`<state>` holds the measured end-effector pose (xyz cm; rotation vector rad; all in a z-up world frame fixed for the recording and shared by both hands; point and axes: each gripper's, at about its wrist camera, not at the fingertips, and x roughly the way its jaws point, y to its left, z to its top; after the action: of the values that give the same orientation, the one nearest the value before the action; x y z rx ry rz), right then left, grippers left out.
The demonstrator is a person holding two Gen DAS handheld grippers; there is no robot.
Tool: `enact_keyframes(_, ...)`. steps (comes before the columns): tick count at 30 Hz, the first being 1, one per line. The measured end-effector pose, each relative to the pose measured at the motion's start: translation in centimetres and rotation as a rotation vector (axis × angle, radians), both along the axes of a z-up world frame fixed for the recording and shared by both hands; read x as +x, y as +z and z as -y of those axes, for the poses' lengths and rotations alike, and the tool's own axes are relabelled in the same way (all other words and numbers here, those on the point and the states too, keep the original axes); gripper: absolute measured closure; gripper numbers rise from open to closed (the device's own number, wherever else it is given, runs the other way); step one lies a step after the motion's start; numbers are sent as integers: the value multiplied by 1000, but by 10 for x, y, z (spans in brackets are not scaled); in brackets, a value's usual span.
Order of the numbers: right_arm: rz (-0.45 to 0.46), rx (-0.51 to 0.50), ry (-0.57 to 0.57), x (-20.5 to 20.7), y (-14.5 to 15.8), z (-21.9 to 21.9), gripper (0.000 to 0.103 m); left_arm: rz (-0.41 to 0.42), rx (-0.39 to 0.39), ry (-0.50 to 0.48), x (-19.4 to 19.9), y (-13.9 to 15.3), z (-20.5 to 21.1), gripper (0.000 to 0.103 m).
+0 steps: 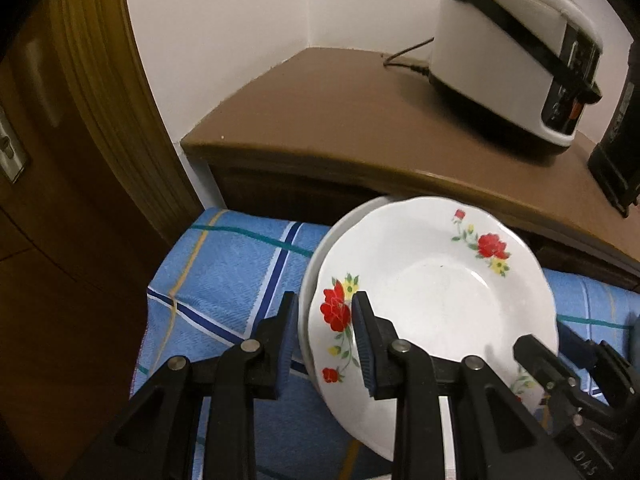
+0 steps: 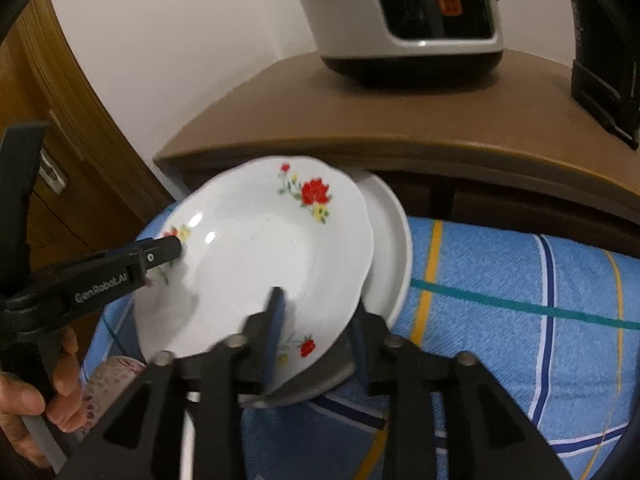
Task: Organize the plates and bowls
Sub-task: 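Lift the rose plate onto the grey plate and open both tools, then grip the pink-floral plate rim with the left tool while the right tool grips it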
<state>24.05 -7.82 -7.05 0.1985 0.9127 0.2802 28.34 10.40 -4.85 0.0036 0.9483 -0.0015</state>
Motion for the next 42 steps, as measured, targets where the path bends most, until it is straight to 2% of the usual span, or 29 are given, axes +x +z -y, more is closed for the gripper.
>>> enact_keyframes(3,53,2,-24,-9,14,8,52,-7,-5,2,-3,5,-4,72)
enact_keyframes(7,76,-4,-39,-21,30,16,52,12,-28,13,-18,18,-18,72)
enact_keyframes(12,95,-15,-50,-45,47,31,52,55,14,9,-54,34,-32,72)
enact_keyframes(17,73,-9,-49,-69,49,44,52,47,10,13,-94,34,-50,69)
enact_keyframes(22,43,46,-6,-90,41,47,52,45,28,29,-123,30,-59,67)
enact_keyframes(23,31,60,7,-92,39,45,52,40,25,30,-129,28,-60,64)
enact_keyframes(25,-7,93,32,-97,36,43,48,31,17,30,-137,24,-61,55)
enact_keyframes(27,-36,123,54,-99,35,39,43,26,16,30,-143,20,-62,54)
enact_keyframes(30,-62,148,66,-108,37,38,41,22,14,30,-150,18,-61,54)
enact_keyframes(38,-95,89,102,-128,38,17,40,38,97,22,-167,16,-50,54)
enact_keyframes(42,-105,56,118,-131,37,7,41,34,87,23,-169,13,-50,54)
